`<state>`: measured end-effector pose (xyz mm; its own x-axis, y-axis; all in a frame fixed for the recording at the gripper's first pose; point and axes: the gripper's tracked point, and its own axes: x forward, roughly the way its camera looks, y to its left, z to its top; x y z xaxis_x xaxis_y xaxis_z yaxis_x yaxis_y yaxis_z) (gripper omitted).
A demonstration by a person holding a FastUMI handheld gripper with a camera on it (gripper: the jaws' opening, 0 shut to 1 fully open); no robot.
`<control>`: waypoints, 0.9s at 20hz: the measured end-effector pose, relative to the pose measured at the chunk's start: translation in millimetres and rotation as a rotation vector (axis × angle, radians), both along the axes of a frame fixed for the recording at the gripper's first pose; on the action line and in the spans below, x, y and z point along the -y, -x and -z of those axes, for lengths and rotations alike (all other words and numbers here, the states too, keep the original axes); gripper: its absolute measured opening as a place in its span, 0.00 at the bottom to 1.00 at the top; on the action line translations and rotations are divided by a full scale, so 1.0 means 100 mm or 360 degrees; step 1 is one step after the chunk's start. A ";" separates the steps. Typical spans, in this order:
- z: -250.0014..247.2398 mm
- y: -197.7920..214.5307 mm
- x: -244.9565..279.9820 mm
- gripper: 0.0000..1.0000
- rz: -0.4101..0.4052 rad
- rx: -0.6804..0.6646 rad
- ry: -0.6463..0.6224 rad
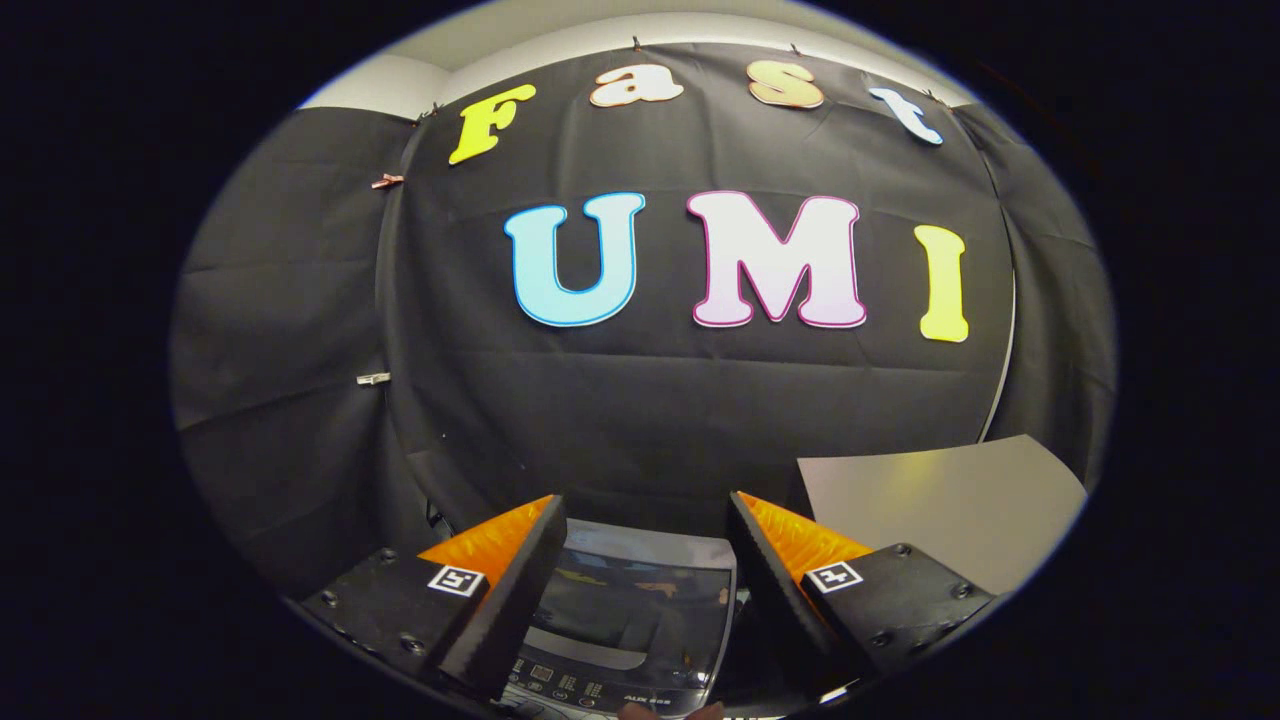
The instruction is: Put the clothes into the washing machine and then close the washing machine lid.
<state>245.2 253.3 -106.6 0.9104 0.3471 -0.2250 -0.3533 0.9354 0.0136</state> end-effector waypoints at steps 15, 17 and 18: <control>-0.56 0.84 0.90 1.00 0.0153 0.0279 -0.0016; -0.55 0.97 1.02 1.00 0.0174 0.0291 -0.0014; -0.57 1.04 1.07 1.00 0.0180 0.0309 -0.0013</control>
